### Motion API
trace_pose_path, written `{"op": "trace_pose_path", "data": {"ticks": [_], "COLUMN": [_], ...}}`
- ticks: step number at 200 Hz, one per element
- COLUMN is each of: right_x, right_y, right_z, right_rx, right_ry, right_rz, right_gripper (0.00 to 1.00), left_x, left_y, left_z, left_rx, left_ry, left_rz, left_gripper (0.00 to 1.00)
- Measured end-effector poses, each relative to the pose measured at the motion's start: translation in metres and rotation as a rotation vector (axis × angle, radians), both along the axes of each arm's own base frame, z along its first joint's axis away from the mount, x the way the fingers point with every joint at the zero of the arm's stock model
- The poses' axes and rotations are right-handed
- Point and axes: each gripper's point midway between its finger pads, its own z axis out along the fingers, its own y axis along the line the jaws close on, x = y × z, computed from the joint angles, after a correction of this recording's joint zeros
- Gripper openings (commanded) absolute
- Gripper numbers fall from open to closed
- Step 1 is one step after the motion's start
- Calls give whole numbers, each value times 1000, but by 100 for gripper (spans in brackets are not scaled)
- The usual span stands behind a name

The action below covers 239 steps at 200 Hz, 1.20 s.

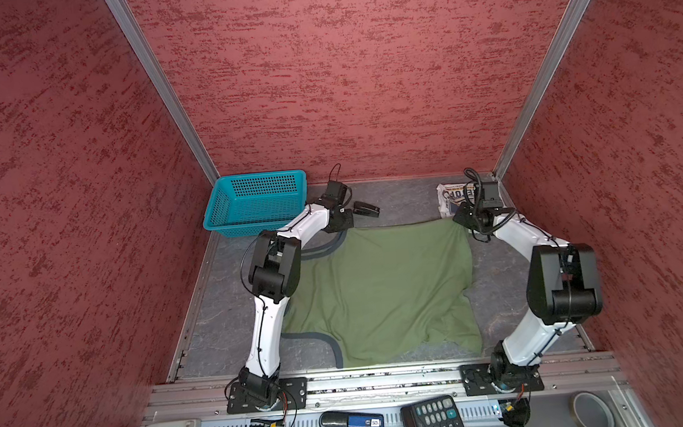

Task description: Fold and stack the tank tops

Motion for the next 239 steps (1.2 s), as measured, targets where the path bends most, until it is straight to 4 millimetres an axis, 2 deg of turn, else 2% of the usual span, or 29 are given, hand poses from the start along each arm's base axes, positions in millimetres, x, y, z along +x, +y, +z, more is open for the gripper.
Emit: {"op": "trace_pose_path", "data": {"ticks": [58,62,74,83,91,99,114,127,141,160,172,186,209,239], "right_x": [18,19,23,26,27,27,22,11,-6,-36,-57,-77,-105,-134], "right_y": [-4,-4,-4,-5,-6,-8,-11,-12,-12,-4,7,20,48,82], "right_z": [-12,-11,-9,-6,-3,0,5,12,23,40,48,54,51,22], "right_rx": [-20,-21,-25,-32,-37,-43,-55,-62,-60,-31,-4,15,49,94], "right_ry": [25,24,20,18,16,13,16,16,5,-33,-57,-81,-91,-17], "right_rz": [-3,-1,3,7,2,-5,-17,-28,-33,-15,13,47,127,222], "right_gripper": [0,0,19,42,60,72,80,86,88,89,89,89,89,89], "left_x": [12,13,13,14,15,16,14,2,-23,-72,-107,-148,-212,-285], "left_y": [14,14,12,10,8,5,2,1,7,23,40,67,121,186], "left_z": [3,4,6,10,15,21,29,38,49,72,85,90,75,44], "left_rx": [-15,-15,-12,-9,-4,-7,-9,-6,-3,-14,-20,-20,10,74], "left_ry": [-25,-27,-31,-37,-45,-53,-59,-53,-38,-29,-36,-38,-2,56], "left_rz": [79,79,78,76,67,64,59,54,52,73,107,172,328,571], "left_gripper": [0,3,15,26,41,56,73,80,83,84,83,82,80,73]}}
